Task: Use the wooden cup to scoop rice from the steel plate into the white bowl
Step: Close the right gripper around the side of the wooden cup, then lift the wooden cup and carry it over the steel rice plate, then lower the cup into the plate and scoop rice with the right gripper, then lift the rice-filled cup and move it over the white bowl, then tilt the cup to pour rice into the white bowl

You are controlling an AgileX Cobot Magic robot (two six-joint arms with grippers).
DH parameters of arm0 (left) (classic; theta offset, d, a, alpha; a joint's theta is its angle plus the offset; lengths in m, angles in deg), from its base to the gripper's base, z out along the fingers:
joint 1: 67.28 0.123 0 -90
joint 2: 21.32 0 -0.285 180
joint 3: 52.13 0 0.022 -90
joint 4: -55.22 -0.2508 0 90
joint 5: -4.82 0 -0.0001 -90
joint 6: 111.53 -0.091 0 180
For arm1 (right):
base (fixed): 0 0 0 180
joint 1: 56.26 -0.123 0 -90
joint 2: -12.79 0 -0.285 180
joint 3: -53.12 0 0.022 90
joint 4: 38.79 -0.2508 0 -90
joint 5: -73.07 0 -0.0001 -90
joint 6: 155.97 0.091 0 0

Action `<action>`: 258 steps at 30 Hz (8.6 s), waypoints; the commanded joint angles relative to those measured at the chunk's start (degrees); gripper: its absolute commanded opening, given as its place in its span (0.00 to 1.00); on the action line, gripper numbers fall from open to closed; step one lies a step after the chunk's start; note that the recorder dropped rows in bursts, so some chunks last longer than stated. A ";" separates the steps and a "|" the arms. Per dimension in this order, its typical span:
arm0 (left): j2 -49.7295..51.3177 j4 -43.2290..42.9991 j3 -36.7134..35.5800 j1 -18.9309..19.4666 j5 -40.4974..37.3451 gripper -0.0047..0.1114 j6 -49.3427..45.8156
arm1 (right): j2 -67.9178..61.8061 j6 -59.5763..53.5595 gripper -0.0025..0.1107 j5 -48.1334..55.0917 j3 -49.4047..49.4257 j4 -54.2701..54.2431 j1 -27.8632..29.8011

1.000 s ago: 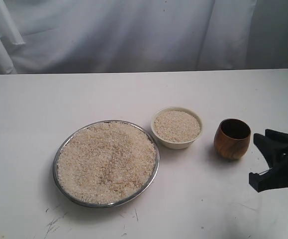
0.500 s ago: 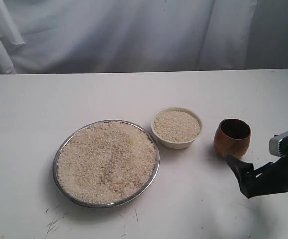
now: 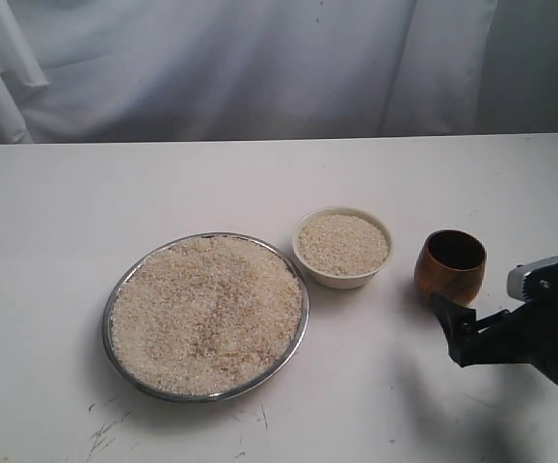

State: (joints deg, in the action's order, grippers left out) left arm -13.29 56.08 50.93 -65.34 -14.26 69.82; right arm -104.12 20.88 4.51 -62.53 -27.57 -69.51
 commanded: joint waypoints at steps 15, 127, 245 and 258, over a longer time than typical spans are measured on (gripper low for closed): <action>-0.24 -0.06 -0.28 -0.15 0.81 0.04 0.00 | -9.73 6.48 0.95 2.58 -11.06 10.45 4.91; -0.24 -0.06 -0.28 -0.15 0.81 0.04 0.00 | -14.16 -4.21 0.02 102.20 -61.36 87.51 -45.46; -0.24 -0.06 -0.28 -0.15 0.81 0.04 0.00 | -7.79 -48.85 0.02 113.31 -73.27 31.02 -26.96; -0.24 -0.06 -0.28 -0.15 0.81 0.04 0.00 | -8.03 -48.85 0.02 115.21 -73.27 37.32 -27.08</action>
State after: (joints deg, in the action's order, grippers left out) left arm -13.29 56.08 50.93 -65.34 -14.26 69.82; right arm -112.34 -28.34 119.38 -135.42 7.81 -96.23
